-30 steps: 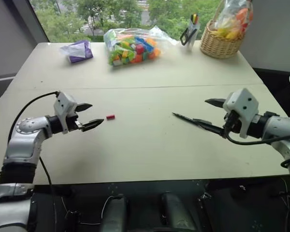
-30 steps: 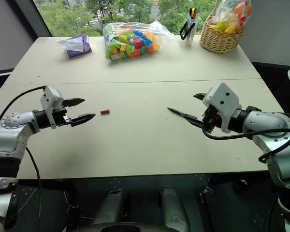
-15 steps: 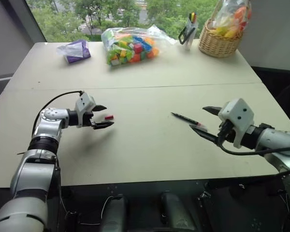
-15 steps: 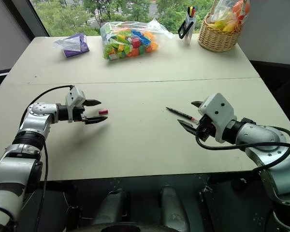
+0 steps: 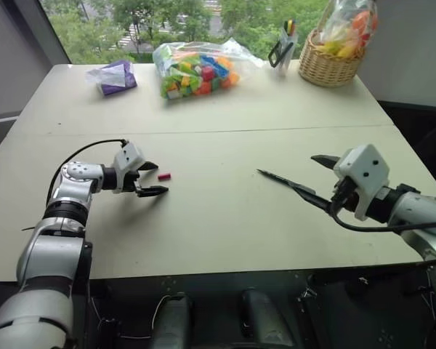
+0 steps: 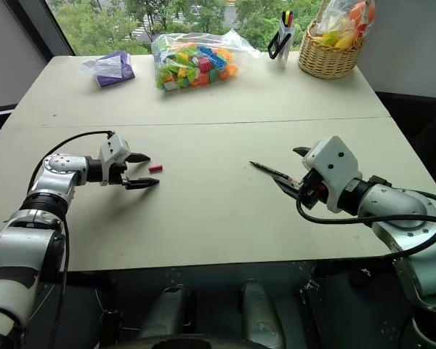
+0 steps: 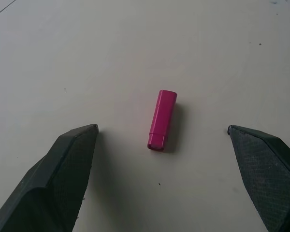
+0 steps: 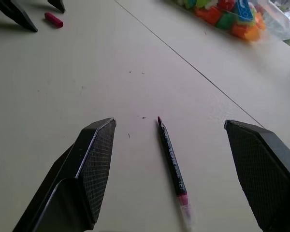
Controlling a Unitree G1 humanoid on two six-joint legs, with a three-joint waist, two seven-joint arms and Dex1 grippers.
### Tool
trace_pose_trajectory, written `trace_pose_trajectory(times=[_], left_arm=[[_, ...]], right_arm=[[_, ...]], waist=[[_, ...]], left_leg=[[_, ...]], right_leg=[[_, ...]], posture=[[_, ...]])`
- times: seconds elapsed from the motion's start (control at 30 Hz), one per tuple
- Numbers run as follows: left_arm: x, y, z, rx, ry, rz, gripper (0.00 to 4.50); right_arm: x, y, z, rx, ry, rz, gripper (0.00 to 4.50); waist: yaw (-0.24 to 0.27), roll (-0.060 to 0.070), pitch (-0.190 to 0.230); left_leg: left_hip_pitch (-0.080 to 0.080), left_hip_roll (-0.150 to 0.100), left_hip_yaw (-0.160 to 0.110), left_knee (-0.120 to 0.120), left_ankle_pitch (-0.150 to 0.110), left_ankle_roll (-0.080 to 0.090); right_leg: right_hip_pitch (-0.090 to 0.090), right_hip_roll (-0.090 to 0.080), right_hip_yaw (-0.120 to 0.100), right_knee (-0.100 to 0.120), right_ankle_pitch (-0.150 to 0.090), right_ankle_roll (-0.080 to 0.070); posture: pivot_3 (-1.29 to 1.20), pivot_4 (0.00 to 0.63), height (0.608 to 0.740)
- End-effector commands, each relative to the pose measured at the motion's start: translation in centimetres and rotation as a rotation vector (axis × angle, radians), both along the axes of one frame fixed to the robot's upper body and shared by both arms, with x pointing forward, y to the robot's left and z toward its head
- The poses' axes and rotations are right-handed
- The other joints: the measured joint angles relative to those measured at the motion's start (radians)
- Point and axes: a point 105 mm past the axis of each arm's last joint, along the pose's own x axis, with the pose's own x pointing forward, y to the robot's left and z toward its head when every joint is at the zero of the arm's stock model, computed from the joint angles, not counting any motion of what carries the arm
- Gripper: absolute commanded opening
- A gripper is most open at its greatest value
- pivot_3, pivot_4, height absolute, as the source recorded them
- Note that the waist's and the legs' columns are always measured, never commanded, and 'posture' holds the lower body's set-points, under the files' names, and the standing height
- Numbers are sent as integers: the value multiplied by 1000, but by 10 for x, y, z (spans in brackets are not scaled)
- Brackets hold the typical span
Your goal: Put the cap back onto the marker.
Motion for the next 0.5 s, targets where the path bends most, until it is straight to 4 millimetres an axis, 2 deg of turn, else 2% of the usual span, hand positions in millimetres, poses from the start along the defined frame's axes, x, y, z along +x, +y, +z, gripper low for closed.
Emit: trace_pose_trajectory(times=[0.03,0.5], left_arm=[[5,3,2,19,-28,36,4479],[11,-10,-4,2,-31,49,4479]], right_arm=[[-1,2,11,-4,-49,17,3704],[-2,0,12,-20,-49,10,3704]], waist=[[0,0,0],[6,0,-1]], left_leg=[[0,0,0,0,0,0],[0,-1,-1,1,0,0]], right_leg=[[0,0,0,0,0,0],[2,-1,0,0,0,0]], posture=[[0,150,740],[0,150,740]])
